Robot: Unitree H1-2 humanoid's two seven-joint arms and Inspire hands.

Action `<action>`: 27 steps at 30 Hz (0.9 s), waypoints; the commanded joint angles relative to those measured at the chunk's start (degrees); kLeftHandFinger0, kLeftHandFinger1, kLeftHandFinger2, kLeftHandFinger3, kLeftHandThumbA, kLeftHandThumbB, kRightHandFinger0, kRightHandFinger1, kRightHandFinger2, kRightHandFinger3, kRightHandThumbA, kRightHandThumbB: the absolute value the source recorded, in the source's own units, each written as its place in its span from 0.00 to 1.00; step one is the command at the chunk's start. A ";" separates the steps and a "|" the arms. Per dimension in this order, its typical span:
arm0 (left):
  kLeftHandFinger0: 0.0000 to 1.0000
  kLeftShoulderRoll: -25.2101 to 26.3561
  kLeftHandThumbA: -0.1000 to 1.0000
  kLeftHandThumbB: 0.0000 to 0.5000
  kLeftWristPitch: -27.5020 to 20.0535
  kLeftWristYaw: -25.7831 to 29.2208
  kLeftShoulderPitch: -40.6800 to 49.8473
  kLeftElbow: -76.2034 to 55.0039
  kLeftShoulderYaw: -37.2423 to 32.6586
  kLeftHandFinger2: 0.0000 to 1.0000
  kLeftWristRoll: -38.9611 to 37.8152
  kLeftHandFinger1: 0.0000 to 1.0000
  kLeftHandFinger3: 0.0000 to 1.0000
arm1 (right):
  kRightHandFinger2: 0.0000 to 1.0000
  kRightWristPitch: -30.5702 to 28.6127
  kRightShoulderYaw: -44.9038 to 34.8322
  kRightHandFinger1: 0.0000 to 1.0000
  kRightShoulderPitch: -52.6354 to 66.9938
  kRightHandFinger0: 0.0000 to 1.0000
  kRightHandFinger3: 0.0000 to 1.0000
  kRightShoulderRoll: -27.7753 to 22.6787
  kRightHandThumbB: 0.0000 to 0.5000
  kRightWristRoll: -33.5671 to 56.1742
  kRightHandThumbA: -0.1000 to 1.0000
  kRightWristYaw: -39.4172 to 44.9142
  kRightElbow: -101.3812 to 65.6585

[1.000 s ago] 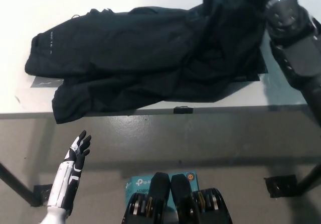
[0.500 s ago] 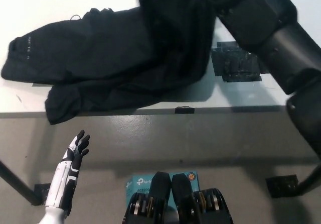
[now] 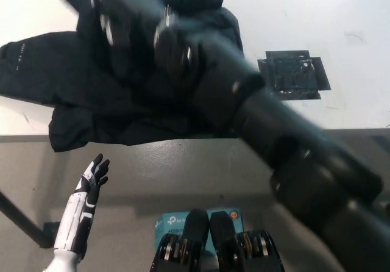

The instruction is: The robot grabs the right edges of the black jacket on the table, and folds it in half

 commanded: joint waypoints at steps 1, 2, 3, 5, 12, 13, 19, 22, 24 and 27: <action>1.00 0.95 1.00 0.40 -0.56 -1.04 -0.45 -2.19 -0.44 1.00 -0.18 1.00 1.00 | 0.38 -3.71 2.82 0.26 0.23 0.01 0.14 1.27 0.56 -6.59 0.00 -3.10 4.93; 1.00 1.04 1.00 0.43 -0.41 -0.47 -0.56 -2.21 -0.47 1.00 1.51 1.00 1.00 | 0.47 -3.41 4.03 0.36 1.17 0.12 0.26 1.39 0.60 -7.72 0.00 -3.25 6.26; 1.00 1.09 1.00 0.44 -0.64 -0.33 -0.65 -2.11 -0.43 1.00 1.85 1.00 1.00 | 0.42 -3.35 4.30 0.32 2.07 0.08 0.26 1.50 0.59 -7.99 0.00 -3.48 7.30; 1.00 1.08 1.00 0.44 -0.40 -0.55 -0.85 -2.49 -0.39 1.00 1.60 1.00 1.00 | 0.41 -3.19 5.91 0.34 3.21 0.06 0.24 0.98 0.63 -9.55 0.00 -3.95 9.35; 1.00 1.55 1.00 0.47 0.78 -1.00 -1.59 -3.37 -0.47 1.00 1.81 1.00 1.00 | 0.61 -2.72 6.52 0.25 4.06 0.01 0.13 -1.10 0.55 -11.12 0.00 -4.29 12.13; 1.00 1.55 1.00 0.45 0.62 -1.03 -1.66 -3.27 -0.54 1.00 1.81 1.00 1.00 | 0.66 -2.01 6.29 0.26 3.74 0.00 0.15 -1.35 0.50 -11.24 0.00 -3.18 12.21; 1.00 1.25 1.00 0.44 1.61 -1.25 -1.36 -3.95 -0.54 1.00 1.48 1.00 1.00 | 1.00 0.72 -0.87 1.00 1.90 1.00 1.00 -1.80 0.89 -5.66 0.82 6.85 11.92; 1.00 1.41 1.00 0.43 1.22 -1.35 -1.55 -3.75 -0.45 1.00 1.41 1.00 1.00 | 1.00 0.52 -4.27 1.00 0.56 1.00 1.00 -2.43 1.00 -5.14 0.94 7.56 10.58; 1.00 1.20 1.00 0.46 1.28 -1.05 -1.73 -3.61 -0.25 1.00 1.57 1.00 1.00 | 1.00 0.93 -5.02 1.00 -0.78 1.00 1.00 -2.85 0.99 -6.13 0.95 7.53 10.08; 1.00 1.21 1.00 0.46 1.04 -0.84 -1.78 -3.38 -0.25 1.00 2.11 1.00 1.00 | 1.00 0.73 -4.89 1.00 -2.13 1.00 1.00 -3.54 0.96 -7.56 0.94 7.17 9.66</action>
